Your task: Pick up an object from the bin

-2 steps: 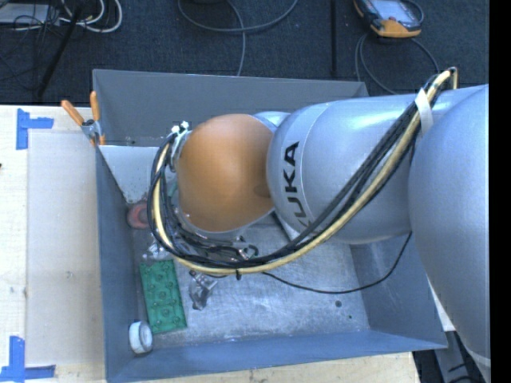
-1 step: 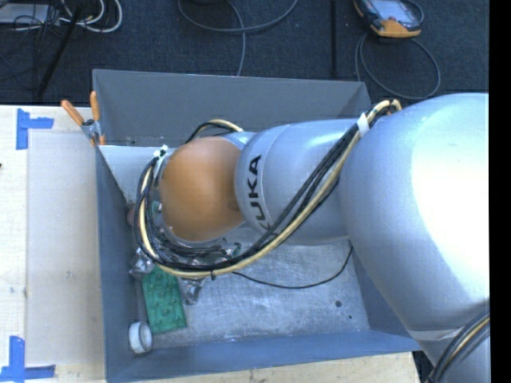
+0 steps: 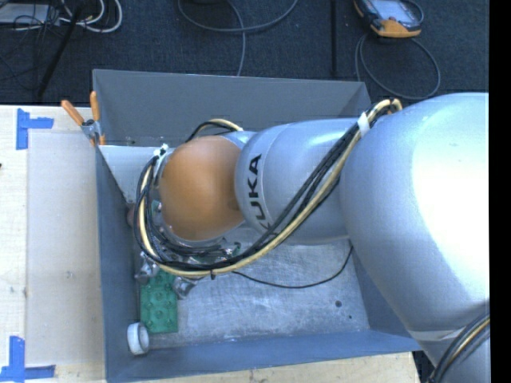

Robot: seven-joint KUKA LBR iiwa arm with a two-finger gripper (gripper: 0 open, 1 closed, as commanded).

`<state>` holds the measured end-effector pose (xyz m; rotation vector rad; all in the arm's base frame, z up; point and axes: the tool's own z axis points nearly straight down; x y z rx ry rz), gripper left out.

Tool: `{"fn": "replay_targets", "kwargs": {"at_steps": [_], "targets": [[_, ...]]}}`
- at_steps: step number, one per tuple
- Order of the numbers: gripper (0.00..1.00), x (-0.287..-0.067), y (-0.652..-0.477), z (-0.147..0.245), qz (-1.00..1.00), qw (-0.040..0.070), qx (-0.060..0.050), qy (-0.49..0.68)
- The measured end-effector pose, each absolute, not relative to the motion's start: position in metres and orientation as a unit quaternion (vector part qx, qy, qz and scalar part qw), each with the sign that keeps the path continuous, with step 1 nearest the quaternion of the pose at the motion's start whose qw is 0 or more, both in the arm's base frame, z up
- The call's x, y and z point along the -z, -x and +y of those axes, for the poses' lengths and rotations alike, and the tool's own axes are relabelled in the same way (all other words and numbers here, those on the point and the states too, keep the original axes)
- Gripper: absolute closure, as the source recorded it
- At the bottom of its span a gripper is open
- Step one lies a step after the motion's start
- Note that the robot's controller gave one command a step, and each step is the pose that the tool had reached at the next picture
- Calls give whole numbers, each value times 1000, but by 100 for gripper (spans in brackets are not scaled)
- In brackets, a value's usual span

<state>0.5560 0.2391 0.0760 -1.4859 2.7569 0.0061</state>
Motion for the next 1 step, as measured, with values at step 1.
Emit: {"fn": "replay_targets", "kwargs": {"at_steps": [1], "targets": [[100, -257, -565, 238, 870, 5, 0, 493]]}}
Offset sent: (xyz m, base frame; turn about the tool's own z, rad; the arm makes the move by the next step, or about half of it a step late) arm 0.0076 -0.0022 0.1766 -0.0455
